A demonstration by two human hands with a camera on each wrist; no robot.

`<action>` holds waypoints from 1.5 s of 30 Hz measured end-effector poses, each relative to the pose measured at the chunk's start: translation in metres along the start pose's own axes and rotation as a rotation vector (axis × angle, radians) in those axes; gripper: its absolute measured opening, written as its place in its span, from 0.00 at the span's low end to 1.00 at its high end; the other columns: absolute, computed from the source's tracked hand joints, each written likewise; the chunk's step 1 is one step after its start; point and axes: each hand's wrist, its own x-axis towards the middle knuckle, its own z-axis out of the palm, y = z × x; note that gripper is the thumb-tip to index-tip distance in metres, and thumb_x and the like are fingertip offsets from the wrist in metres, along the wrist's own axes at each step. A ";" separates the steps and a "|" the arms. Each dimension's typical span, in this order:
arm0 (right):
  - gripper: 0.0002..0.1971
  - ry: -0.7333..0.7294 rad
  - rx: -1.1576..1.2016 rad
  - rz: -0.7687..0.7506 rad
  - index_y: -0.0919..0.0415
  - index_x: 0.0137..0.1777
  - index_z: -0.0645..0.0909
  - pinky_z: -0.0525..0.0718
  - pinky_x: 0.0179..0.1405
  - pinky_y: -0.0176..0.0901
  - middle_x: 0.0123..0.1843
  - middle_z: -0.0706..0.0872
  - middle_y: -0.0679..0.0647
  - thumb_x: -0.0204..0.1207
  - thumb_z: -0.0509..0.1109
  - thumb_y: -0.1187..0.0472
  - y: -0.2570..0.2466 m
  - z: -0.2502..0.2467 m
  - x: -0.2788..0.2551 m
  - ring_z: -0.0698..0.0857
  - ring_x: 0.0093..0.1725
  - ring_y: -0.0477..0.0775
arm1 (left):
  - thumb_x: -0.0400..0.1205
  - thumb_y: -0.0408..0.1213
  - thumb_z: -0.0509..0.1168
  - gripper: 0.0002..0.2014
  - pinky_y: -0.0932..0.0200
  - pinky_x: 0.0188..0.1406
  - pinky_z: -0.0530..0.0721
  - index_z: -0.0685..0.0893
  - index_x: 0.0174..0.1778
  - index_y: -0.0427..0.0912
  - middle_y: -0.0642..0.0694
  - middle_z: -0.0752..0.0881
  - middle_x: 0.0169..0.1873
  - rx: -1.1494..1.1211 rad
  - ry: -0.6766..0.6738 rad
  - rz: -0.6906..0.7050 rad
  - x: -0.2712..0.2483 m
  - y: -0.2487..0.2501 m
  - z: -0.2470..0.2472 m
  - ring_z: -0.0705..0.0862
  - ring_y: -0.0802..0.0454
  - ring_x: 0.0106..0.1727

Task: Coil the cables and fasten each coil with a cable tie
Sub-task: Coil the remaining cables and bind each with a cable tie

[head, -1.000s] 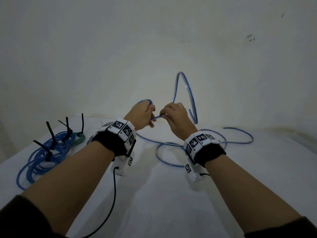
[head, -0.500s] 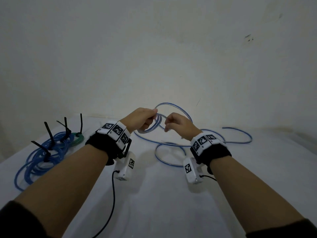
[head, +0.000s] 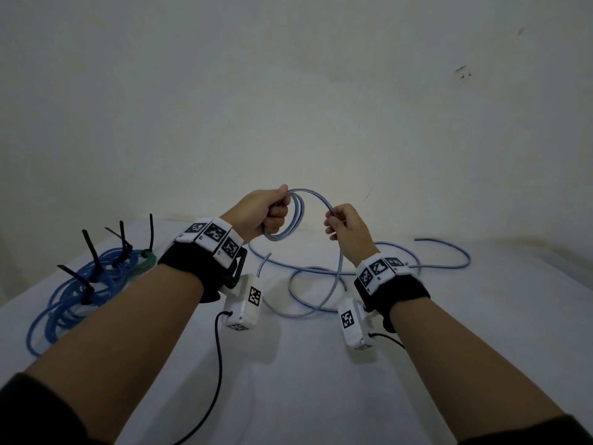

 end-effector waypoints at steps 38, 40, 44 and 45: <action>0.08 -0.384 -0.202 -0.078 0.57 0.55 0.79 0.84 0.52 0.50 0.45 0.81 0.52 0.79 0.64 0.66 -0.034 0.027 -0.010 0.81 0.40 0.52 | 0.88 0.36 0.48 0.07 0.57 0.54 0.84 0.69 0.50 0.39 0.45 0.84 0.46 0.321 0.221 0.517 0.011 -0.014 0.015 0.86 0.50 0.50; 0.09 -0.404 -0.212 -0.077 0.58 0.56 0.80 0.84 0.53 0.51 0.48 0.83 0.54 0.77 0.66 0.67 -0.035 0.025 -0.011 0.82 0.42 0.53 | 0.88 0.37 0.49 0.08 0.58 0.50 0.84 0.68 0.54 0.36 0.44 0.83 0.50 0.516 0.207 0.481 0.010 -0.017 0.012 0.84 0.50 0.54; 0.08 -0.387 -0.248 -0.062 0.59 0.52 0.81 0.81 0.48 0.44 0.41 0.81 0.46 0.74 0.70 0.67 -0.037 0.024 -0.014 0.81 0.39 0.50 | 0.87 0.36 0.48 0.05 0.63 0.40 0.77 0.67 0.51 0.40 0.42 0.78 0.47 0.933 0.194 0.369 0.007 -0.018 0.009 0.79 0.49 0.49; 0.08 -0.371 -0.274 -0.071 0.59 0.51 0.81 0.80 0.47 0.42 0.41 0.82 0.47 0.73 0.72 0.66 -0.036 0.024 -0.014 0.80 0.39 0.49 | 0.87 0.36 0.49 0.04 0.58 0.41 0.79 0.67 0.51 0.40 0.41 0.79 0.47 1.081 0.209 0.364 0.006 -0.018 0.008 0.80 0.48 0.48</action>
